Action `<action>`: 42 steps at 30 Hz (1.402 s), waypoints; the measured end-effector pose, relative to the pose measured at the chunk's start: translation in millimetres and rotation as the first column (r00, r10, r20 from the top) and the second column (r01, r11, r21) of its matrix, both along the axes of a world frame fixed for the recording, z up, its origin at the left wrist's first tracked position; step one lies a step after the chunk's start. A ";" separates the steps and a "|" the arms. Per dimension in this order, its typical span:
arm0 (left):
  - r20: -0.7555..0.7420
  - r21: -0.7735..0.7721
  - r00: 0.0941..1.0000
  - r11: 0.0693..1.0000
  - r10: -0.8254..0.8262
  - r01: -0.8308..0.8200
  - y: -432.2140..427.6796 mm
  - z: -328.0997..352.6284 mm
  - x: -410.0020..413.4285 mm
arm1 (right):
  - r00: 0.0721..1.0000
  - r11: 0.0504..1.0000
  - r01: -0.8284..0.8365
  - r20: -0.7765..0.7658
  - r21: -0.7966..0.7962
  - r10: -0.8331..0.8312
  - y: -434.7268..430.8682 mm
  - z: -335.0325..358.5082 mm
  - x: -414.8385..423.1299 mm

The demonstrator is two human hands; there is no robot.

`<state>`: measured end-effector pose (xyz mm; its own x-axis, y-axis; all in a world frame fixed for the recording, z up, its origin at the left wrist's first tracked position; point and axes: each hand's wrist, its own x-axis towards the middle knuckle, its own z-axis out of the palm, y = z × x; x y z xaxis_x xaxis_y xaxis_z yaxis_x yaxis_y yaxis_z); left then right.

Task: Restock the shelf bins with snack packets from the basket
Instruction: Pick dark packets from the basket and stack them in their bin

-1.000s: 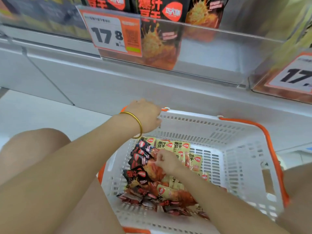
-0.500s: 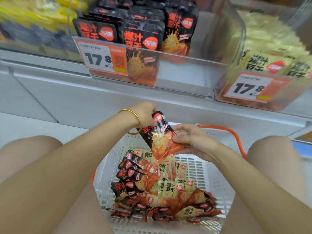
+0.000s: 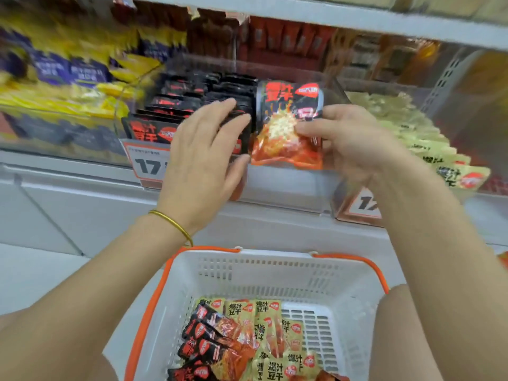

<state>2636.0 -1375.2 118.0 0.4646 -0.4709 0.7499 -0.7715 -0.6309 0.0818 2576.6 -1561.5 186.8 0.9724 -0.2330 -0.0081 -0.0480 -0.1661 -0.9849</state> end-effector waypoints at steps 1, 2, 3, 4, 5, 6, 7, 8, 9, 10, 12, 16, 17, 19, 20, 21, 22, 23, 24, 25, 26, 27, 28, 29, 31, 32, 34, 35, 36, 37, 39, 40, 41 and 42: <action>-0.002 0.055 0.999 0.998 0.042 -0.042 -2.9 0.6 2.3 | 0.998 0.998 0.056 0.028 -0.010 -0.056 -1.4 4.6 12.3; -0.008 0.105 0.996 0.991 0.085 -0.084 -6.6 1.1 4.4 | 0.993 0.993 0.113 0.041 -0.043 -0.111 -3.9 4.9 26.6; -0.013 0.149 0.993 0.982 0.121 -0.118 -9.6 0.6 5.8 | 0.986 0.983 0.167 0.035 -0.082 -0.164 -7.2 1.0 43.4; -0.017 0.188 0.989 0.972 0.149 -0.143 -11.5 -1.3 7.4 | 0.979 0.970 0.204 0.017 -0.130 -0.204 -8.5 -4.1 58.8; -0.015 0.220 0.985 0.962 0.169 -0.162 -11.1 -5.2 9.8 | 0.971 0.954 0.235 -0.005 -0.186 -0.240 -10.2 -11.5 74.3; -0.004 0.244 0.983 0.954 0.182 -0.176 -9.3 -9.6 13.0 | 0.965 0.935 0.242 -0.036 -0.258 -0.260 -12.3 -19.2 88.0; 0.013 0.261 0.982 0.948 0.187 -0.184 -6.9 -13.4 16.4 | 0.961 0.906 0.231 -0.060 -0.356 -0.269 -15.1 -26.1 100.9; 0.030 0.267 0.982 0.946 0.184 -0.186 -4.4 -16.2 19.2 | 0.957 0.856 0.197 -0.094 -0.478 -0.273 -15.6 -31.0 107.5; 0.044 0.263 0.983 0.947 0.179 -0.184 -2.8 -17.9 21.6 | 0.950 0.789 0.156 -0.129 -0.594 -0.285 -16.7 -35.0 112.3; 0.055 0.253 0.983 0.950 0.173 -0.181 -2.4 -18.5 23.7 | 0.940 0.734 0.137 -0.146 -0.665 -0.308 -18.0 -37.8 115.6; 0.077 0.230 0.983 0.957 0.166 -0.179 -3.9 -19.1 25.5 | 0.923 0.695 0.136 -0.165 -0.706 -0.347 -22.0 -41.8 121.2; 0.114 0.204 0.981 0.963 0.157 -0.178 -6.7 -22.9 29.1 | 0.912 0.758 0.168 -0.192 -0.630 -0.362 -25.5 -47.1 131.6; 0.118 0.203 0.980 0.963 0.158 -0.180 -7.0 -23.3 30.0 | 0.912 0.757 0.177 -0.184 -0.629 -0.366 -26.6 -48.2 133.6; 0.119 0.200 0.980 0.963 0.160 -0.182 -8.2 -23.3 31.0 | 0.911 0.729 0.164 -0.182 -0.664 -0.370 -28.1 -49.5 134.3; 0.119 0.199 0.980 0.963 0.160 -0.182 -8.8 -23.2 31.1 | 0.908 0.709 0.149 -0.188 -0.689 -0.374 -28.0 -50.3 133.9; 0.121 0.198 0.980 0.963 0.161 -0.182 -9.1 -23.2 31.7 | 0.906 0.695 0.134 -0.196 -0.707 -0.374 -28.1 -51.3 134.7; 0.123 0.196 0.979 0.963 0.162 -0.184 -9.0 -23.3 32.3 | 0.904 0.694 0.124 -0.207 -0.710 -0.374 -27.6 -52.1 134.7; 0.122 0.195 0.979 0.963 0.164 -0.186 -8.8 -23.6 32.5 | 0.906 0.697 0.117 -0.211 -0.707 -0.367 -27.5 -52.9 134.8; 0.120 0.194 0.979 0.963 0.165 -0.186 -8.4 -23.8 32.4 | 0.908 0.707 0.111 -0.218 -0.699 -0.357 -27.0 -53.2 134.4; 0.119 0.194 0.979 0.963 0.165 -0.186 -8.3 -23.8 32.4 | 0.909 0.713 0.098 -0.229 -0.694 -0.348 -27.1 -53.4 134.6; 0.119 0.195 0.979 0.963 0.166 -0.187 -8.3 -23.5 32.5 | 0.907 0.720 0.086 -0.245 -0.688 -0.343 -27.0 -53.0 134.4; 0.117 0.197 0.979 0.963 0.166 -0.187 -8.4 -23.3 32.4 | 0.907 0.725 0.079 -0.252 -0.685 -0.336 -27.5 -53.5 134.9; 0.114 0.199 0.979 0.962 0.166 -0.186 -8.6 -23.0 32.5 | 0.907 0.734 0.074 -0.261 -0.675 -0.331 -26.8 -53.3 134.3; 0.110 0.200 0.980 0.962 0.168 -0.187 -8.7 -22.7 32.3 | 0.908 0.746 0.074 -0.264 -0.662 -0.324 -26.7 -53.7 134.3; 0.104 0.204 0.980 0.961 0.169 -0.188 -8.7 -22.1 32.0 | 0.904 0.780 0.075 -0.288 -0.621 -0.316 -26.7 -54.9 133.9; 0.104 0.208 0.980 0.960 0.169 -0.188 -8.5 -21.8 31.8 | 0.899 0.795 0.076 -0.304 -0.602 -0.316 -26.3 -55.7 133.6; 0.103 0.217 0.980 0.958 0.169 -0.188 -8.2 -21.6 31.6 | 0.884 0.816 0.083 -0.337 -0.572 -0.325 -26.7 -57.7 134.7; 0.101 0.218 0.980 0.958 0.169 -0.188 -8.1 -21.4 31.5 | 0.877 0.822 0.090 -0.347 -0.562 -0.333 -27.2 -58.3 135.6; 0.098 0.220 0.981 0.958 0.169 -0.187 -8.2 -21.3 31.5 | 0.872 0.825 0.098 -0.352 -0.556 -0.340 -27.3 -58.4 136.3; 0.093 0.221 0.981 0.957 0.170 -0.187 -8.2 -21.2 31.4 | 0.872 0.824 0.105 -0.347 -0.556 -0.345 -27.6 -58.4 137.2; 0.090 0.224 0.981 0.957 0.170 -0.186 -8.3 -21.0 31.0 | 0.876 0.821 0.134 -0.322 -0.554 -0.360 -29.1 -57.9 138.4; 0.090 0.228 0.981 0.955 0.171 -0.187 -8.2 -20.9 30.8 | 0.874 0.821 0.159 -0.308 -0.549 -0.375 -29.7 -58.0 138.8; 0.088 0.233 0.981 0.954 0.171 -0.188 -8.1 -20.7 30.6 | 0.874 0.819 0.178 -0.295 -0.545 -0.387 -30.6 -58.3 139.5; 0.086 0.236 0.981 0.954 0.172 -0.188 -8.1 -20.4 30.6 | 0.873 0.817 0.186 -0.290 -0.545 -0.392 -30.6 -58.3 139.4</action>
<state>2666.6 -1383.3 97.6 0.5132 -0.5549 0.6547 -0.6423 -0.7544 -0.1359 2716.1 -1592.1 128.4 0.8020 -0.5751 -0.1610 -0.5166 -0.5328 -0.6703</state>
